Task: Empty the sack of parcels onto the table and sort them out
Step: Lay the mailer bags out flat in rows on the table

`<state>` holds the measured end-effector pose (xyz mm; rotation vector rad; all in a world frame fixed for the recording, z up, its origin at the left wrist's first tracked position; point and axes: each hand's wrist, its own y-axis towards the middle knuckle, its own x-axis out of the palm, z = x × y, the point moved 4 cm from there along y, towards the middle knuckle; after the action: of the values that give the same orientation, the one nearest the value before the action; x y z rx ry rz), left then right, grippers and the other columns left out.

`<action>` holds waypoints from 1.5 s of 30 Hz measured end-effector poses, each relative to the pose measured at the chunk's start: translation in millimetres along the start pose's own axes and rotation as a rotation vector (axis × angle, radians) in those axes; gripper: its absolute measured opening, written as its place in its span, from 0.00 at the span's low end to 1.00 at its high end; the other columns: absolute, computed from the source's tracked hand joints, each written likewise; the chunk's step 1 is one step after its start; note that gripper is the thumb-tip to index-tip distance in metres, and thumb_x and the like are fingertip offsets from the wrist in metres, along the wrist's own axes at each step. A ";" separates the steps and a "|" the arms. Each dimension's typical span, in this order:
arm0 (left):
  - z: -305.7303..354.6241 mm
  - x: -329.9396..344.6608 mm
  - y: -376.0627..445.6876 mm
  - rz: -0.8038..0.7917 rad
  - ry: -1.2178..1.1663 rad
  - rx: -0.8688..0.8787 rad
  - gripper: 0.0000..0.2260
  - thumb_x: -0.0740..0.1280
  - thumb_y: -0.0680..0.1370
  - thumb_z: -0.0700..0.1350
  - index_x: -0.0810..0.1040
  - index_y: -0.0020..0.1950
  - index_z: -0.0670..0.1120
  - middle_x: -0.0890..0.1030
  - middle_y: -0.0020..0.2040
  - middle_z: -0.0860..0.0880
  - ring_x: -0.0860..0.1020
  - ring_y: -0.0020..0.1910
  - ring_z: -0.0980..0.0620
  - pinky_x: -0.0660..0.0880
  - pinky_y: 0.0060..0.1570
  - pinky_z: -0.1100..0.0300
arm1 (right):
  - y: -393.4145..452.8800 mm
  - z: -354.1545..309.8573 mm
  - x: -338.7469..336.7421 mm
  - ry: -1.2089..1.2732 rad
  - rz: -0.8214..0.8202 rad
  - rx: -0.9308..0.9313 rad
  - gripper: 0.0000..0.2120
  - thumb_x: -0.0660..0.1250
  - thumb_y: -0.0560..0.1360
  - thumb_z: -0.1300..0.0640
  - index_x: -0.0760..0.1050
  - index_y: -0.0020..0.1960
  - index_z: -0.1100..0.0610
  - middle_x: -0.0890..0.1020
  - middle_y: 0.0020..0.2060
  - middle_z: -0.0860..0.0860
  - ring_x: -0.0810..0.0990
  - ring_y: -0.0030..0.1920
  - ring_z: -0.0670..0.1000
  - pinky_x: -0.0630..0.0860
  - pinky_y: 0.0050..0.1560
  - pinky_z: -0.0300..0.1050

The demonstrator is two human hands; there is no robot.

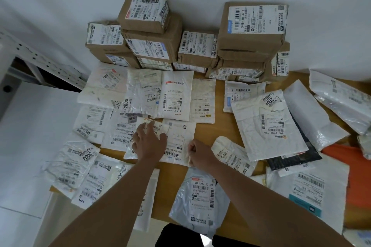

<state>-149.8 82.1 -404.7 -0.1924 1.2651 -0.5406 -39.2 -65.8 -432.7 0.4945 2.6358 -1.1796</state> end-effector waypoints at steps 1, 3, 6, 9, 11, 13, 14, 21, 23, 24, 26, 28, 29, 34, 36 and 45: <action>-0.8 -0.3 0.6 0.001 0.005 0.000 0.26 0.64 0.76 0.52 0.62 0.74 0.53 0.59 0.75 0.46 0.58 0.72 0.40 0.60 0.67 0.39 | 0.7 -0.8 -0.2 0.003 -0.003 0.005 0.12 0.56 0.79 0.64 0.70 0.41 0.51 0.79 0.35 0.54 0.80 0.35 0.54 0.81 0.41 0.58; -2.4 -0.6 1.3 0.002 0.011 0.001 0.26 0.64 0.76 0.51 0.62 0.74 0.53 0.58 0.75 0.46 0.58 0.72 0.40 0.60 0.67 0.39 | 2.1 -3.4 -2.0 0.027 -0.010 0.013 0.12 0.56 0.79 0.64 0.70 0.42 0.50 0.79 0.35 0.53 0.80 0.35 0.53 0.81 0.41 0.56; -3.0 -0.4 0.6 0.003 0.024 0.009 0.26 0.64 0.77 0.50 0.62 0.74 0.52 0.58 0.75 0.46 0.58 0.72 0.40 0.60 0.67 0.38 | 4.6 -9.1 -6.4 -0.004 0.009 -0.020 0.11 0.57 0.78 0.64 0.70 0.43 0.50 0.78 0.38 0.50 0.80 0.38 0.51 0.80 0.43 0.51; -3.7 -1.0 0.2 0.027 0.011 0.006 0.24 0.63 0.78 0.50 0.63 0.73 0.51 0.59 0.74 0.44 0.58 0.72 0.40 0.59 0.68 0.38 | -0.4 -14.2 -14.3 -0.284 0.133 -0.176 0.04 0.60 0.78 0.58 0.68 0.44 0.53 0.73 0.43 0.50 0.76 0.41 0.50 0.74 0.40 0.45; -6.3 -4.1 -1.0 0.076 -0.001 0.011 0.24 0.63 0.79 0.50 0.64 0.74 0.50 0.60 0.74 0.43 0.58 0.73 0.40 0.59 0.68 0.39 | -7.5 -13.4 -12.1 -0.494 0.173 -0.302 0.07 0.60 0.78 0.53 0.70 0.49 0.56 0.71 0.46 0.49 0.71 0.42 0.48 0.70 0.38 0.42; -11.1 -7.4 -3.4 0.112 -0.006 0.012 0.24 0.63 0.79 0.50 0.64 0.74 0.48 0.60 0.74 0.42 0.58 0.73 0.40 0.59 0.69 0.39 | -16.1 -10.5 -7.1 -0.633 0.212 -0.407 0.14 0.58 0.76 0.49 0.73 0.52 0.59 0.73 0.47 0.51 0.71 0.44 0.49 0.72 0.40 0.43; -13.4 -8.1 -5.4 0.116 -0.008 0.003 0.24 0.63 0.79 0.49 0.63 0.74 0.48 0.60 0.74 0.42 0.58 0.73 0.40 0.59 0.69 0.40 | -18.6 -6.8 -4.9 -0.678 0.249 -0.452 0.17 0.57 0.74 0.47 0.75 0.51 0.59 0.75 0.46 0.52 0.72 0.44 0.50 0.74 0.40 0.45; -43.0 -12.6 -37.6 0.196 -0.068 -0.130 0.25 0.64 0.77 0.48 0.63 0.73 0.48 0.60 0.74 0.43 0.57 0.73 0.40 0.56 0.70 0.41 | -39.1 -4.3 11.0 -0.861 0.344 -0.651 0.12 0.62 0.71 0.48 0.76 0.47 0.56 0.77 0.41 0.52 0.74 0.42 0.53 0.77 0.42 0.49; -58.5 -13.5 -50.5 0.240 -0.094 -0.257 0.26 0.64 0.77 0.49 0.61 0.73 0.49 0.59 0.75 0.43 0.55 0.74 0.41 0.54 0.71 0.42 | -45.2 -4.0 13.6 -0.851 0.355 -0.686 0.11 0.63 0.71 0.49 0.76 0.47 0.56 0.76 0.41 0.51 0.74 0.42 0.52 0.76 0.42 0.48; -68.2 -12.3 -57.8 0.243 -0.109 -0.337 0.26 0.64 0.77 0.51 0.60 0.73 0.50 0.58 0.76 0.44 0.53 0.75 0.42 0.53 0.72 0.42 | -47.9 -3.4 14.4 -0.841 0.359 -0.695 0.10 0.63 0.71 0.49 0.76 0.46 0.55 0.76 0.41 0.50 0.74 0.42 0.52 0.75 0.42 0.47; -87.2 -4.1 -73.0 0.214 -0.131 -0.481 0.27 0.61 0.78 0.54 0.56 0.75 0.51 0.53 0.78 0.45 0.49 0.77 0.43 0.49 0.73 0.41 | -51.2 -1.5 15.6 -0.833 0.354 -0.700 0.10 0.63 0.72 0.50 0.76 0.46 0.55 0.76 0.40 0.50 0.73 0.42 0.52 0.74 0.43 0.48; -100.1 6.8 -88.4 0.153 -0.149 -0.575 0.30 0.58 0.79 0.58 0.52 0.78 0.52 0.49 0.79 0.47 0.45 0.78 0.44 0.45 0.74 0.38 | -53.5 0.0 17.8 -0.855 0.337 -0.702 0.10 0.65 0.71 0.50 0.75 0.46 0.56 0.76 0.40 0.51 0.73 0.43 0.52 0.73 0.44 0.49; -103.8 12.1 -94.3 0.132 -0.165 -0.604 0.31 0.58 0.79 0.60 0.50 0.79 0.53 0.48 0.80 0.47 0.44 0.78 0.43 0.44 0.74 0.37 | -54.0 1.1 18.9 -0.867 0.320 -0.696 0.10 0.66 0.70 0.50 0.75 0.46 0.56 0.76 0.40 0.51 0.74 0.43 0.53 0.73 0.44 0.49; -107.3 24.2 -105.4 0.082 -0.255 -0.635 0.32 0.61 0.78 0.59 0.51 0.78 0.55 0.48 0.80 0.49 0.45 0.79 0.43 0.44 0.73 0.34 | -59.4 5.7 18.3 -0.898 0.243 -0.675 0.13 0.62 0.70 0.48 0.75 0.47 0.56 0.76 0.41 0.51 0.74 0.43 0.54 0.74 0.43 0.51; -107.4 24.6 -105.3 0.080 -0.277 -0.606 0.32 0.62 0.78 0.57 0.52 0.78 0.55 0.48 0.80 0.49 0.45 0.79 0.43 0.44 0.72 0.33 | -63.6 8.2 19.5 -0.935 0.180 -0.711 0.16 0.61 0.69 0.44 0.76 0.47 0.55 0.76 0.42 0.51 0.75 0.44 0.54 0.76 0.45 0.53; -94.8 25.7 -108.2 0.117 -0.274 -0.527 0.32 0.63 0.77 0.55 0.52 0.78 0.53 0.50 0.79 0.48 0.45 0.78 0.44 0.42 0.73 0.35 | -75.1 42.5 37.6 -1.210 -0.138 -0.752 0.39 0.70 0.56 0.26 0.74 0.56 0.53 0.77 0.51 0.52 0.78 0.48 0.55 0.78 0.46 0.51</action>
<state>-264.1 -8.9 -409.3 -0.6083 1.1194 -0.0647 -100.4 -136.4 -421.7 -0.4357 1.7678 -0.2164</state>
